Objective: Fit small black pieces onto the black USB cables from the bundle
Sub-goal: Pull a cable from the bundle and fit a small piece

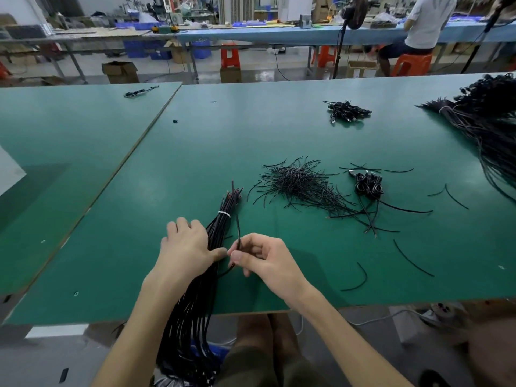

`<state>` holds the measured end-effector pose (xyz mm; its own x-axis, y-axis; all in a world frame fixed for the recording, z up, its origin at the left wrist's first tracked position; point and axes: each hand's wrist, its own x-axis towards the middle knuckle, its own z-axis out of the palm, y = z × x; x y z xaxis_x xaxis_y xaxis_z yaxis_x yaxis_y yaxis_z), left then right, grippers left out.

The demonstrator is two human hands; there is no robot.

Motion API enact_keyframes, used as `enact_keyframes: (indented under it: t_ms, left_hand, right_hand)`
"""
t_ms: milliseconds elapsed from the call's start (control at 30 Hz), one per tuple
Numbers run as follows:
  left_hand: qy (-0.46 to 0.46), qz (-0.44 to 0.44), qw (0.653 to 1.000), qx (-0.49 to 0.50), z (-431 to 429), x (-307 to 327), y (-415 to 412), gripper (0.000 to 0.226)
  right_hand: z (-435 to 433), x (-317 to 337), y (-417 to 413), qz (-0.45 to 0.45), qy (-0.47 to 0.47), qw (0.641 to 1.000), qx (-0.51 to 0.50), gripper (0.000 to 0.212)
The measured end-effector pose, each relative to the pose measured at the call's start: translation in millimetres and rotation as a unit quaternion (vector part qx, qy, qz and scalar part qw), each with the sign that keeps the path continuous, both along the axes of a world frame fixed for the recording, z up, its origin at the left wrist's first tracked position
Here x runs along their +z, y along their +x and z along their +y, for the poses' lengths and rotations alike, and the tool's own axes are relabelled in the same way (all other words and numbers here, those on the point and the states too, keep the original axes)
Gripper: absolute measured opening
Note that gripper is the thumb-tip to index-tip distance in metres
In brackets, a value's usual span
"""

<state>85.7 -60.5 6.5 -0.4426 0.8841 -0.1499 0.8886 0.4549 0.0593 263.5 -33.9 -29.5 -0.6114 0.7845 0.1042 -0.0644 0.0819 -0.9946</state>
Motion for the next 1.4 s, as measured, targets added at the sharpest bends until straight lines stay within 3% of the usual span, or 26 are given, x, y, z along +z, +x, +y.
enact_keyframes:
  t_ms: [133,233,500,800,1000,1133,1233,1333,1400]
  left_hand:
    - [0.036,-0.02,0.999,-0.015,8.9,-8.2,7.4,0.025]
    - [0.062,-0.046,0.997,0.006,14.6,-9.6,4.7,0.012]
    - [0.332,-0.172,0.928,-0.004,13.6,36.0,-2.2,0.02]
    - [0.246,-0.117,0.96,-0.059,123.5,29.9,-23.6,0.011]
    - [0.19,-0.085,0.978,-0.019,134.2,-9.5,-48.4,0.006]
    - [0.182,-0.005,0.983,-0.04,133.6,-25.1,-50.9,0.032]
    - [0.202,0.004,0.978,-0.059,128.7,-27.6,-44.1,0.049]
    - [0.249,0.016,0.965,-0.077,117.7,-24.2,-37.8,0.054]
    - [0.233,0.046,0.967,-0.087,109.9,-15.9,-33.6,0.046]
  right_hand:
    - [0.3,-1.3,1.9,0.042,-0.021,0.998,-0.03,0.003]
    - [2.5,-3.9,5.2,0.075,-0.044,0.994,-0.063,0.005]
    - [6.4,-3.8,11.0,0.133,-0.104,0.983,-0.079,0.012]
    - [4.9,0.2,12.0,0.179,-0.145,0.962,-0.147,0.013]
    - [7.5,0.3,11.9,0.21,-0.19,0.941,-0.183,0.016]
    - [12.9,-3.3,13.6,0.261,-0.234,0.909,-0.226,0.014]
    - [14.2,-3.8,13.3,0.256,-0.225,0.908,-0.244,0.013]
    - [13.3,-2.4,10.6,0.241,-0.211,0.912,-0.255,0.012]
    - [12.3,-1.4,9.5,0.229,-0.201,0.917,-0.258,0.011]
